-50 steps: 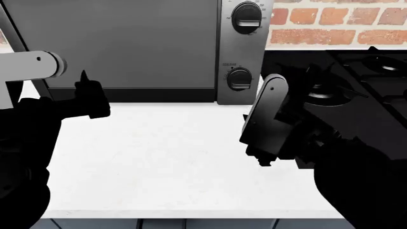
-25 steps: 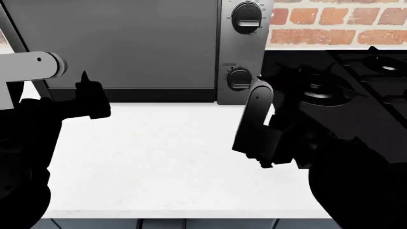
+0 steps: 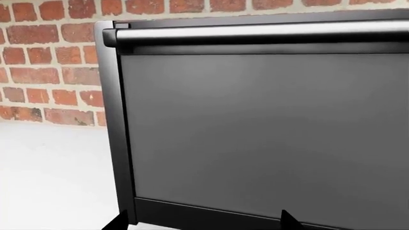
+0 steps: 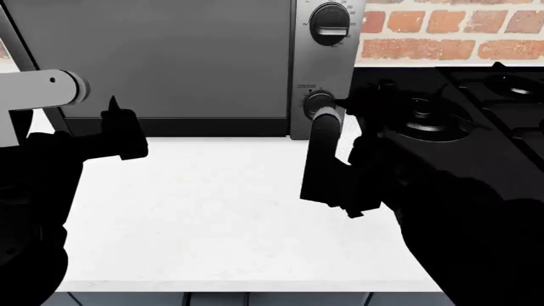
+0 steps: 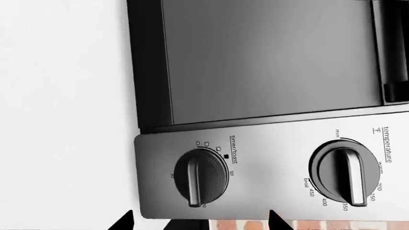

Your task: Turn on the toaster oven by setting the timer.

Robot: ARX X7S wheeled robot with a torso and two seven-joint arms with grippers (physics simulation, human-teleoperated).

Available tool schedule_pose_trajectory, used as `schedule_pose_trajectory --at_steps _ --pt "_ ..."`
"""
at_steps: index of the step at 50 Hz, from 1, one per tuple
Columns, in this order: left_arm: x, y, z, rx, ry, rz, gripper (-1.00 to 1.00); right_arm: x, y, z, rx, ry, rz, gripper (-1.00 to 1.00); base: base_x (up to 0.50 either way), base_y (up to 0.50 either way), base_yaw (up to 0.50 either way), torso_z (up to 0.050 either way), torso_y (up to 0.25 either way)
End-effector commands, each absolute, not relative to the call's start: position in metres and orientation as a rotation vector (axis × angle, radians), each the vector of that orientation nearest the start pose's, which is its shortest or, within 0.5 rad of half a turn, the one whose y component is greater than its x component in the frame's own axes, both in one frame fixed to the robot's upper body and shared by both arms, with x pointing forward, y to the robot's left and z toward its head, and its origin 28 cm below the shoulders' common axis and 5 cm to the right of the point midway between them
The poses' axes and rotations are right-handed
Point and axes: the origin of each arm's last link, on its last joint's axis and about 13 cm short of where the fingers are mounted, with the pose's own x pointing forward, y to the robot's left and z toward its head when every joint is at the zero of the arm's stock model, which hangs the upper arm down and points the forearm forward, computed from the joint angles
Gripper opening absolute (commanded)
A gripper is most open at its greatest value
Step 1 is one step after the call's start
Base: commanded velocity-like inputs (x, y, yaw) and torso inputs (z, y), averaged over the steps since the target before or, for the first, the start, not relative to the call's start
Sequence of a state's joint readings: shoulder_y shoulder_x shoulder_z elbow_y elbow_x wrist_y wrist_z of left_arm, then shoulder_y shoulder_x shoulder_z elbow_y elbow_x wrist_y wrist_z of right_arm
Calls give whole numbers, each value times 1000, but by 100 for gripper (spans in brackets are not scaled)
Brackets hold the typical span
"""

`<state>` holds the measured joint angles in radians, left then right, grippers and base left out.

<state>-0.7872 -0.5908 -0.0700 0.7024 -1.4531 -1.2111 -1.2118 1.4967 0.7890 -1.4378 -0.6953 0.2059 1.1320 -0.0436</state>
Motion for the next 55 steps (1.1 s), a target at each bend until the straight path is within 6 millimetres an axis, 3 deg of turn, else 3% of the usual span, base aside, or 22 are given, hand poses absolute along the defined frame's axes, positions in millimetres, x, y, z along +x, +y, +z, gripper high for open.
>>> schedule_pose_trajectory --at_steps 1,10,29,55 --pt "206 240 260 17 -64 231 100 273 -115 272 -1442 -56 420 100 0 0 0 0 0" --pt "204 241 259 17 -62 230 100 280 -112 276 -1455 47 396 100 0 0 0 0 0" --pt "205 240 259 16 -61 230 100 276 -105 273 -1488 45 401 100 0 0 0 0 0" --pt "206 241 259 13 -59 233 100 287 -100 271 -1489 83 353 100 0 0 0 0 0"
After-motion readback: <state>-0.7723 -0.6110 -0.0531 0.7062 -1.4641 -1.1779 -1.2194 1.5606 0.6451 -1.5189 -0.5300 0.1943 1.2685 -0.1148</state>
